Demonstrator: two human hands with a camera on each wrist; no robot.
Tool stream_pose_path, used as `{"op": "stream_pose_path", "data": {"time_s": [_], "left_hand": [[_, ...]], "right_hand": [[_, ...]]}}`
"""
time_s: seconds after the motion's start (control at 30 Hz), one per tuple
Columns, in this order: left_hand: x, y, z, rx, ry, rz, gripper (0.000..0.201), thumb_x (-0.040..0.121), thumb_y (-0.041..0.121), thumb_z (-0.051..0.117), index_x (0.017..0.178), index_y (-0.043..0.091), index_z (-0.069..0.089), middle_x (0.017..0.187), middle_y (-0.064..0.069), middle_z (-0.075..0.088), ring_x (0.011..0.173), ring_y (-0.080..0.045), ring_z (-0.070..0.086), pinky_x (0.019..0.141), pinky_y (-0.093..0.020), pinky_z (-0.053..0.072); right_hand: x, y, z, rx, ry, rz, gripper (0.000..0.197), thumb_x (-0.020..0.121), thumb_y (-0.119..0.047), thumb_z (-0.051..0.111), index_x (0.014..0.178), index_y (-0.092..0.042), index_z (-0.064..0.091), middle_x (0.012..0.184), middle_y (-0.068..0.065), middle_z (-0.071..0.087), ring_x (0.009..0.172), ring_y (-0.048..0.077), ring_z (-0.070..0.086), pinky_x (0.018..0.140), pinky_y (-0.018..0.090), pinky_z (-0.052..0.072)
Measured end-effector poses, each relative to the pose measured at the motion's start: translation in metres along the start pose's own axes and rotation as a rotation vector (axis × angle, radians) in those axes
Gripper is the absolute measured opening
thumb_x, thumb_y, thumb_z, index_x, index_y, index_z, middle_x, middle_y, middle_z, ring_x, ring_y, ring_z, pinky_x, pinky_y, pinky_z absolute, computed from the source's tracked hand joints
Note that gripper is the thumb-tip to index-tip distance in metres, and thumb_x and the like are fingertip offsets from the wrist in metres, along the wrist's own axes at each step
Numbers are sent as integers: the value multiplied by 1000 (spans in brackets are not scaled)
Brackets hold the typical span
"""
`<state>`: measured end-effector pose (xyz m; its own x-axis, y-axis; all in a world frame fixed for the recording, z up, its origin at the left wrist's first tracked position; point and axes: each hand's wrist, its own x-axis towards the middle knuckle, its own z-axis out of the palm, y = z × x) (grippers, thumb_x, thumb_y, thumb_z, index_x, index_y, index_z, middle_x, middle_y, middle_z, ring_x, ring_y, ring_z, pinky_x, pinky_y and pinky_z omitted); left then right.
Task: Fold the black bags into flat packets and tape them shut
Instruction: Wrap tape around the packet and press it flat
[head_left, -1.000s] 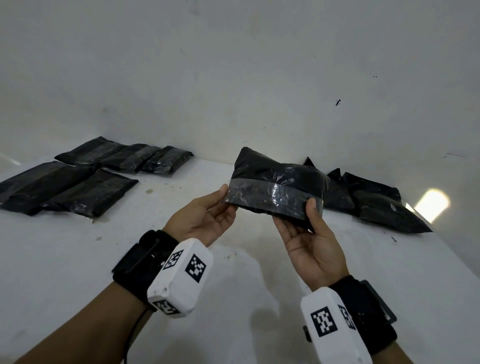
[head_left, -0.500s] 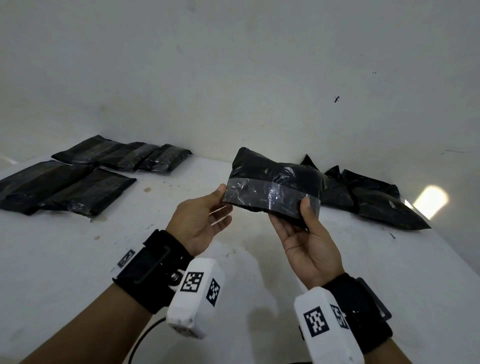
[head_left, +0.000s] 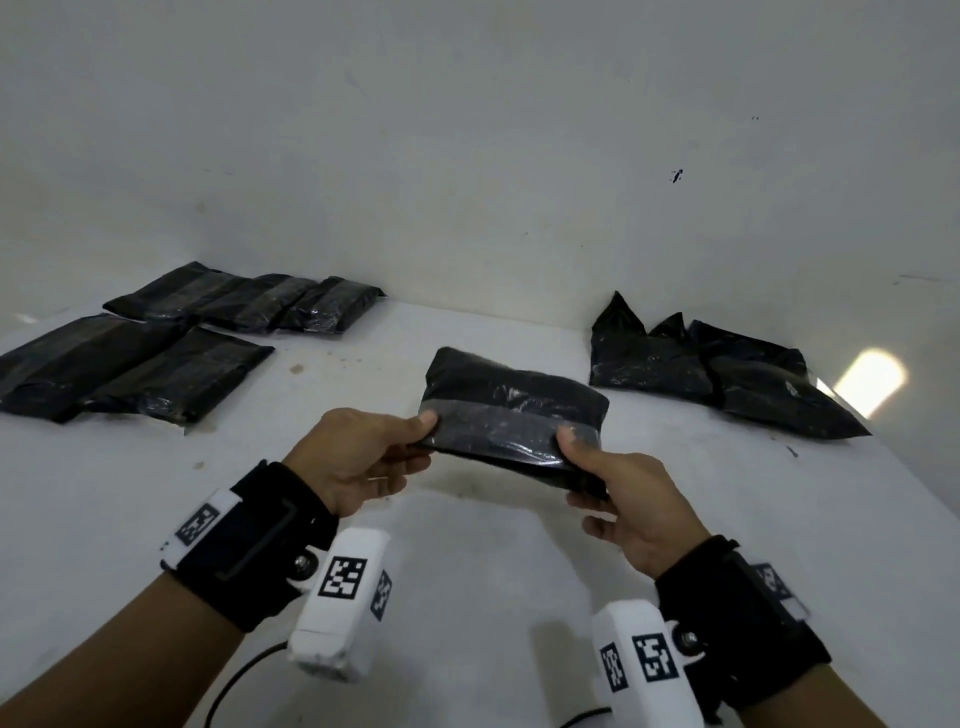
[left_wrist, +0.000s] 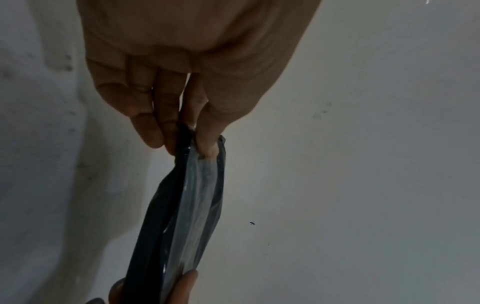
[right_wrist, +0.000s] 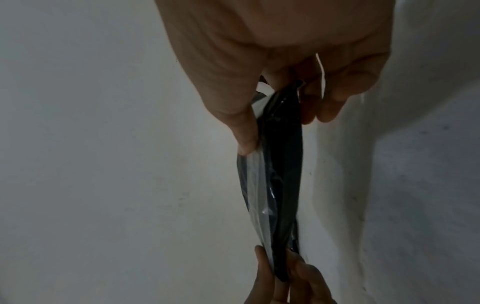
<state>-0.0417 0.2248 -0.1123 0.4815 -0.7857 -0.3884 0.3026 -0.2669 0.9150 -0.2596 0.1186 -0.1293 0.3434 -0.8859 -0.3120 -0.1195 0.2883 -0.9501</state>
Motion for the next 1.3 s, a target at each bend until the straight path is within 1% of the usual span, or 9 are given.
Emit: {"op": "stream_pose_path", "data": {"time_s": [0.23,0.4,0.53,0.63,0.87,1.0,1.13,1.2,1.3], "left_hand": [[1,-16,-19,207,-67,-162,22,85,22,73,94,3,69,81,-11,68,66,-21,65,50,-24,41],[4,-20,-23,494,-13,-102,23,84,24,76,80,4,66,72,-11,54,57,-20,41,51,-23,27],[7,-22,-23,668,-53,-103,34,89,29,70,67,6,59,63,-11,52,46,-16,33,45,-17,20],[10,-23,-21,741,-67,-91,42,91,32,67,61,6,57,58,-12,58,40,-17,37,41,-16,21],[5,-23,-19,813,-63,-75,52,93,42,63,95,-11,64,69,-19,70,45,-21,50,40,-20,30],[-2,-19,-18,1046,141,278,46,93,49,57,114,9,51,92,-7,63,76,-20,56,60,-29,40],[-11,-19,9,1199,0,637,49,99,36,49,141,14,37,127,-6,48,112,-25,49,94,-39,42],[-7,-25,23,1284,-146,724,55,101,35,41,149,12,26,146,-8,35,134,-28,35,110,-39,32],[13,-32,32,1479,-283,630,70,100,46,22,156,7,3,164,-9,-2,151,-26,-5,123,-38,2]], "right_hand": [[5,6,0,-367,-92,105,50,78,-53,75,96,-7,66,71,3,59,58,17,54,50,23,32],[2,-3,3,-679,-91,92,49,85,-60,64,90,-11,58,75,1,56,56,16,55,38,13,33],[1,-4,3,-1095,-138,81,68,81,-78,49,89,-12,58,70,6,68,56,20,64,54,25,43],[2,-3,0,-1175,-159,91,78,77,-85,44,77,-9,61,63,5,69,52,22,64,63,31,55],[-7,-10,-7,-1252,-75,45,92,62,-100,30,65,-13,60,64,5,70,58,23,68,72,33,57],[-16,-17,-7,-1377,90,-275,65,83,-80,39,91,-18,55,96,2,58,91,25,58,77,37,48],[-18,-6,1,-1417,-151,-682,56,101,-48,40,148,-19,30,146,8,30,137,26,26,101,40,44],[-6,4,9,-1408,-270,-773,64,102,-50,28,157,-18,14,162,9,12,150,27,3,120,43,22],[15,14,17,-1429,-335,-700,67,102,-52,20,158,-21,-1,166,-1,-8,151,20,-18,123,48,4]]}}
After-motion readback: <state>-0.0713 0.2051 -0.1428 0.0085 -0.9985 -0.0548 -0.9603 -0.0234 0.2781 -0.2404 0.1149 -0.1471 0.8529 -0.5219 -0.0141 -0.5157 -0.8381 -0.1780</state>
